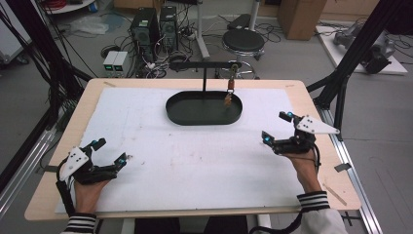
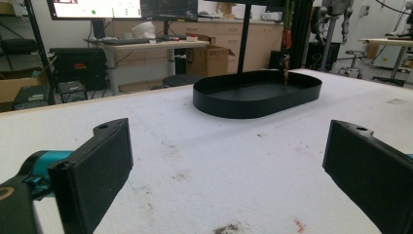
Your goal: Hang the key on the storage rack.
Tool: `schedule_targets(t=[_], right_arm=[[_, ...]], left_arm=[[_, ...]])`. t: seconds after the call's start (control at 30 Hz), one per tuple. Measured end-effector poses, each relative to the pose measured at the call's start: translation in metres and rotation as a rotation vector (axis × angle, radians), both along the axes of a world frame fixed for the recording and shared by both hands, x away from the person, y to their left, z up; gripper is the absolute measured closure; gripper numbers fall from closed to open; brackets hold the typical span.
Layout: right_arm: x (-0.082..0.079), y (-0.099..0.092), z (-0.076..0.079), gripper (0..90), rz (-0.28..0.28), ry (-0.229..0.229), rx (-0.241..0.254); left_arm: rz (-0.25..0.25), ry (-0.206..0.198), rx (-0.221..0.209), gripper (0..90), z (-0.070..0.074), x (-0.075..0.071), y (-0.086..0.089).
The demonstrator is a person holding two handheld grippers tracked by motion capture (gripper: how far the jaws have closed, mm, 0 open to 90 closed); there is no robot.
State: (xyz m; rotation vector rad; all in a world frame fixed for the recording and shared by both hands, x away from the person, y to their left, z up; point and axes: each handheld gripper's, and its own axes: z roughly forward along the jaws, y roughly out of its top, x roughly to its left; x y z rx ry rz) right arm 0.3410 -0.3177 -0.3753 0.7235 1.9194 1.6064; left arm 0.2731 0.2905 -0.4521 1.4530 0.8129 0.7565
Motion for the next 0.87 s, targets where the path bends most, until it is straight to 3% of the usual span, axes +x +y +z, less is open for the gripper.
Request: schedule_targets(t=[0.27,0.4,0.47,0.87], right_arm=[[-0.024,-0.014,-0.048,0.2,-0.040,-0.029,0.069],[-0.030,-0.017,-0.065,0.3,-0.071,-0.039,0.104],[-0.033,-0.018,-0.071,0.2,-0.087,-0.058,0.143],[-0.035,-0.014,-0.077,0.3,-0.107,-0.081,0.100]], left_arm=[[-0.001,-0.010,0.000,4.6,0.000,-0.001,0.000],[-0.001,-0.010,0.004,4.6,0.000,-0.001,0.000],[-0.001,-0.012,0.005,4.6,0.000,-0.001,0.000],[-0.001,-0.020,0.005,4.6,0.000,-0.002,-0.001]])
